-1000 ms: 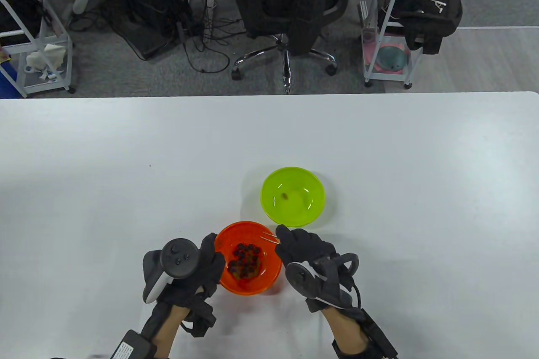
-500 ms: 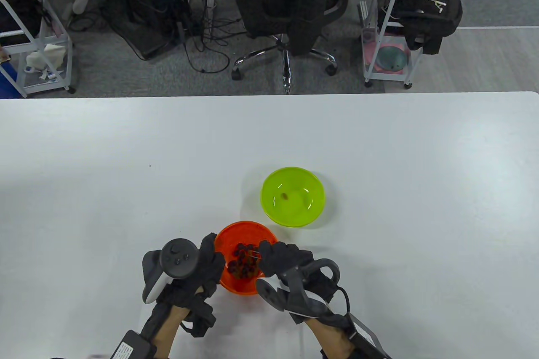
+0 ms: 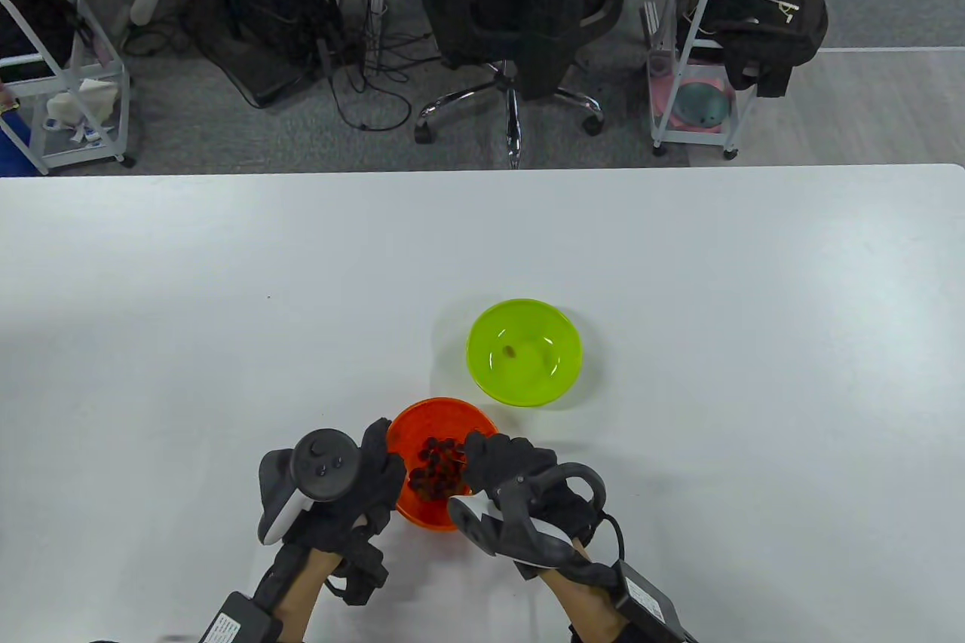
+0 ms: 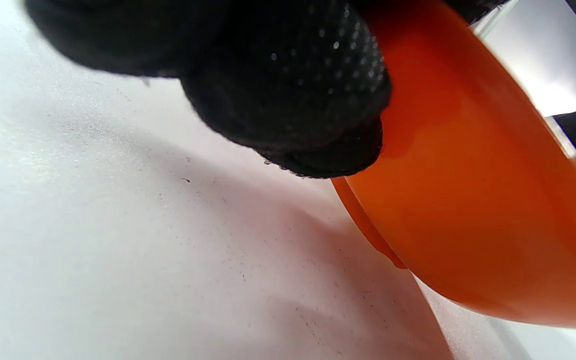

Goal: Pick raisins with tweezers into bowl

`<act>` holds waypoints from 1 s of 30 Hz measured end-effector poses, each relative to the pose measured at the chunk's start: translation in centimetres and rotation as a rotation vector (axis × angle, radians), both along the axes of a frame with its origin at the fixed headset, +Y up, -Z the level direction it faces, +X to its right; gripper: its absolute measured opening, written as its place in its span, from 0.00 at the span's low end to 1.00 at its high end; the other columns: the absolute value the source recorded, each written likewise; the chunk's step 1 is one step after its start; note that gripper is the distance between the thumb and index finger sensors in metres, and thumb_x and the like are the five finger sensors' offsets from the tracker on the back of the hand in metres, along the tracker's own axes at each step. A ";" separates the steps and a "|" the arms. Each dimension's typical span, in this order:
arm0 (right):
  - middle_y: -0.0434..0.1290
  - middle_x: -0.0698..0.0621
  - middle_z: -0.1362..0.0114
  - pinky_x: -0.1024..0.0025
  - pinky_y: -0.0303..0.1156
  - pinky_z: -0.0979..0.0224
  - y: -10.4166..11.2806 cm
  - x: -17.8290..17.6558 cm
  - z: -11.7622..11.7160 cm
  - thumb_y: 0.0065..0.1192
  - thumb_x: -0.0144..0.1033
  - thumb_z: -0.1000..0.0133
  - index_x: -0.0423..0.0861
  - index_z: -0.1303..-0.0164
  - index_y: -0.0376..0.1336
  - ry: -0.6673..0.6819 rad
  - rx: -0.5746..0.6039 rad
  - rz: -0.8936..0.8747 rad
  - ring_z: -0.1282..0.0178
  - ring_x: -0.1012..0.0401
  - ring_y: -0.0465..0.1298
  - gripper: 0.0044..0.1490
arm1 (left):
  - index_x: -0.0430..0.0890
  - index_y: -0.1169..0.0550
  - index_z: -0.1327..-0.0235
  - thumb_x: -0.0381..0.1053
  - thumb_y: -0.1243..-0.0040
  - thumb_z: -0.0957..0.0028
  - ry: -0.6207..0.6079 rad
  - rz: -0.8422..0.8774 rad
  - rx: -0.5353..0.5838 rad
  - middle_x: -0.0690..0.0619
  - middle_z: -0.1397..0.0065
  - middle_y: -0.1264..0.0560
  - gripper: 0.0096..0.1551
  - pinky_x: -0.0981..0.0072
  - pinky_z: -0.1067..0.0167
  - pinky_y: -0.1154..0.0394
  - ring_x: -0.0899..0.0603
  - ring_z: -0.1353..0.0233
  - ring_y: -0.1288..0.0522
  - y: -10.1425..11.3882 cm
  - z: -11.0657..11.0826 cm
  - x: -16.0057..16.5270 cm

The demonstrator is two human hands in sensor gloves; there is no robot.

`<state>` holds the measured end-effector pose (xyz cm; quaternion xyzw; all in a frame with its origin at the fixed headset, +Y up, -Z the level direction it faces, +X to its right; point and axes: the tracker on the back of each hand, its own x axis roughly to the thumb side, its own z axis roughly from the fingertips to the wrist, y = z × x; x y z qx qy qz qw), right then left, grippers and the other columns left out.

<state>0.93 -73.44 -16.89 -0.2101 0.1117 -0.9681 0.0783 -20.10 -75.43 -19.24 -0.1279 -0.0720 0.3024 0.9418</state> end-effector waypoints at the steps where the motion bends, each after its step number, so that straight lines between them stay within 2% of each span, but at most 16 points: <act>1: 0.83 0.55 0.46 0.75 0.78 0.57 0.0 0.0 0.0 0.64 0.52 0.42 0.54 0.36 0.74 0.000 -0.003 -0.001 0.63 0.67 0.79 0.27 | 0.34 0.35 0.24 0.53 0.49 0.36 0.000 -0.001 0.001 0.50 0.61 0.13 0.34 0.69 0.74 0.16 0.51 0.73 0.14 0.0 0.0 0.0; 16: 0.83 0.57 0.49 0.76 0.78 0.58 -0.2 0.0 -0.1 0.66 0.49 0.42 0.53 0.38 0.75 0.019 -0.028 -0.041 0.64 0.68 0.79 0.25 | 0.34 0.35 0.24 0.52 0.49 0.36 0.000 -0.002 -0.002 0.50 0.61 0.13 0.34 0.69 0.74 0.15 0.51 0.74 0.14 0.0 0.0 0.1; 30: 0.83 0.57 0.49 0.76 0.78 0.58 0.5 1.8 -0.3 0.65 0.49 0.42 0.54 0.38 0.75 -0.010 0.017 -0.163 0.64 0.68 0.79 0.24 | 0.34 0.35 0.24 0.52 0.49 0.36 0.014 0.005 -0.010 0.50 0.61 0.13 0.34 0.69 0.74 0.16 0.51 0.73 0.14 0.0 -0.1 -0.2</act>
